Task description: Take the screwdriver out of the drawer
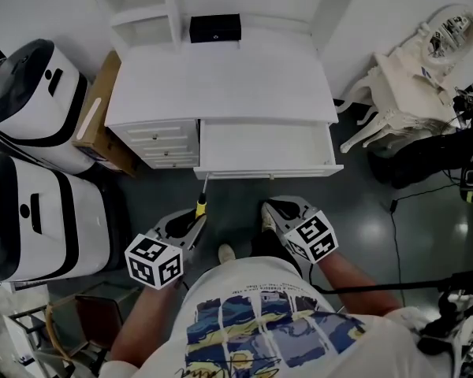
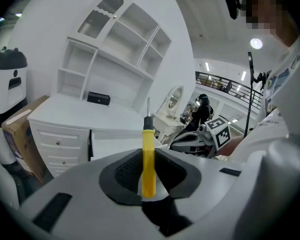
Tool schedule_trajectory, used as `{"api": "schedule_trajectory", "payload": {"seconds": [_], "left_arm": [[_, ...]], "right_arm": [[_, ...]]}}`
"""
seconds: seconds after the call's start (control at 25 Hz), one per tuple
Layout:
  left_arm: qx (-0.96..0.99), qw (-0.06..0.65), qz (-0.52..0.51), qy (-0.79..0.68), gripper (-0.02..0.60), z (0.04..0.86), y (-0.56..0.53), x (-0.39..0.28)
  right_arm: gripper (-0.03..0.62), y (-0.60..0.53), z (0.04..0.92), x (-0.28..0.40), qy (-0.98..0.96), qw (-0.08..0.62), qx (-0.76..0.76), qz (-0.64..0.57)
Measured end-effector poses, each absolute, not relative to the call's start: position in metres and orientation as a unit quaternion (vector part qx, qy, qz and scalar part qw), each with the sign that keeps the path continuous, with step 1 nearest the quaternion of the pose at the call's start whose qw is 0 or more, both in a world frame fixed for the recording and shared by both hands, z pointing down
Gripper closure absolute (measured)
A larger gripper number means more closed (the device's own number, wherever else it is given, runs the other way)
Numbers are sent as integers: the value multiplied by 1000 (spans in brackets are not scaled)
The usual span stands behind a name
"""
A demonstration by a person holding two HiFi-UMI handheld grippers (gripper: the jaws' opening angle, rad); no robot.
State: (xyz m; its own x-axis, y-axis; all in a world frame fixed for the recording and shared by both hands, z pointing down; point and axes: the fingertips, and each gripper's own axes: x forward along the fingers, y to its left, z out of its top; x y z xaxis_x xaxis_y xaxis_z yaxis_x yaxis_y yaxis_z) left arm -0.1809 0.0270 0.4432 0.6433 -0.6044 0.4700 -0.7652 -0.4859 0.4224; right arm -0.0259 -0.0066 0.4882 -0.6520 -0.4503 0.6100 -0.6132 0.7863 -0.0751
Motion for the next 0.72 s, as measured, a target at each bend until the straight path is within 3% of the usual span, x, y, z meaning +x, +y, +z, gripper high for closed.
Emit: {"api": "schedule_trajectory", "payload": {"seconds": [0.72], "left_arm": [[857,292,132,-403,499,438,49,-184]], "right_arm": [[569,13,485,-36,-902,290,294,126]]}}
